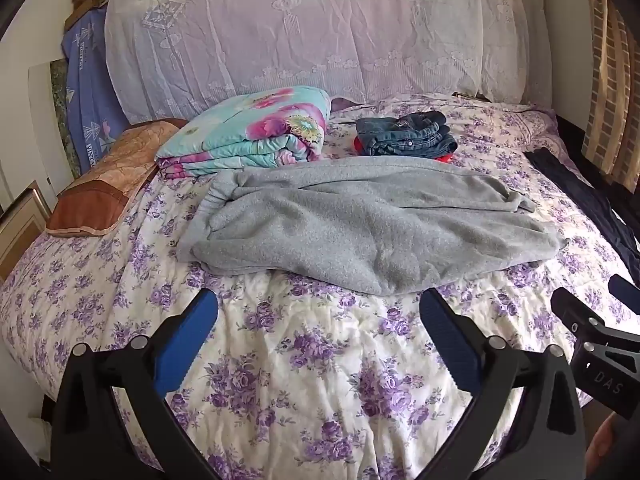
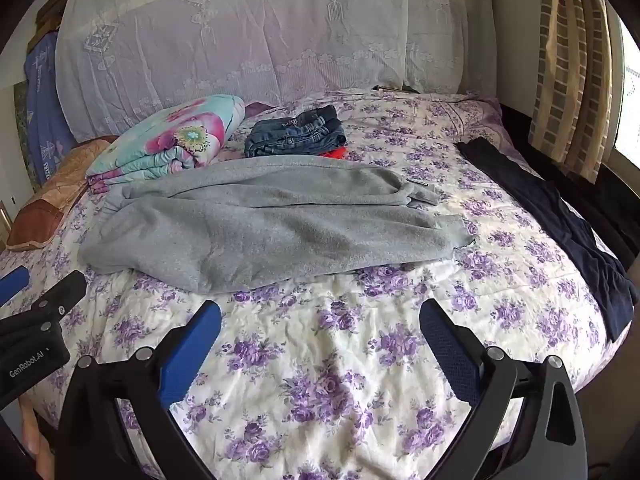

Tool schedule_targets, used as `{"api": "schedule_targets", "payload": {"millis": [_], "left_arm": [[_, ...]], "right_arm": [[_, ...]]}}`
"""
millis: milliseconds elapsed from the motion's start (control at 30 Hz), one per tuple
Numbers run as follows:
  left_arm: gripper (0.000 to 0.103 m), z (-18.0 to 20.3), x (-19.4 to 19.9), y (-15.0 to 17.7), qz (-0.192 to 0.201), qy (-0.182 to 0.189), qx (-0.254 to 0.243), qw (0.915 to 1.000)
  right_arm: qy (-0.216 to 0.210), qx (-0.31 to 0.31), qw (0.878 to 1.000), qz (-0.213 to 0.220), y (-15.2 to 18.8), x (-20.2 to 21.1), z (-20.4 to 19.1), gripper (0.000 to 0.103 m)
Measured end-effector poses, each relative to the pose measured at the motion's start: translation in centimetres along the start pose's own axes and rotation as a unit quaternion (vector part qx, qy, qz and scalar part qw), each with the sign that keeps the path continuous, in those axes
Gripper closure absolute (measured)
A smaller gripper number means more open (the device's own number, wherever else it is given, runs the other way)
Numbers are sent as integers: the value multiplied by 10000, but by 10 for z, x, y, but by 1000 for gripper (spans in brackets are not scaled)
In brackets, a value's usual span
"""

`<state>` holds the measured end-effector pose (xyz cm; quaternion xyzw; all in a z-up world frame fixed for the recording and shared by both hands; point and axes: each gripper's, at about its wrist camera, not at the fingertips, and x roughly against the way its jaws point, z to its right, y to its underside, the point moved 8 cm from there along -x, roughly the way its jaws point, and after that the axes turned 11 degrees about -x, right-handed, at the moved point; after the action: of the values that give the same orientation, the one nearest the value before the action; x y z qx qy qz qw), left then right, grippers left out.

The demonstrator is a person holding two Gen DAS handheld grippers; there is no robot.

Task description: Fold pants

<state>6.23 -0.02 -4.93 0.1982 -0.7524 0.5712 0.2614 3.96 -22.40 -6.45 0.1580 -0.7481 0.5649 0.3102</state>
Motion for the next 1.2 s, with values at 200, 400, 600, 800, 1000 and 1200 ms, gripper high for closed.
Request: {"api": "schedule_targets", "payload": {"millis": [200,400,600,800,1000,1200], "left_arm": [[5,1,-1,0,9,-10,-14,10000],[5,1,0,0,29,-17,-18,10000],[5,0,0,0,47,-6,5,10000],[5,0,0,0,49,2,9,10000],[5,-1,0,0,52,4,17,10000],[5,-1,0,0,50,3,12,10000]], "right_arm": [[13,30,10000,10,1,1,-2,3],[15,32,10000,42,1,10,-3,3],[20,47,10000,47,2,7,-4,3],[20,51,10000,40,2,8,-5,3],[61,76,9999,55,3,9,-6,3],[58,104,9999,49,4,9,-9,3]]}}
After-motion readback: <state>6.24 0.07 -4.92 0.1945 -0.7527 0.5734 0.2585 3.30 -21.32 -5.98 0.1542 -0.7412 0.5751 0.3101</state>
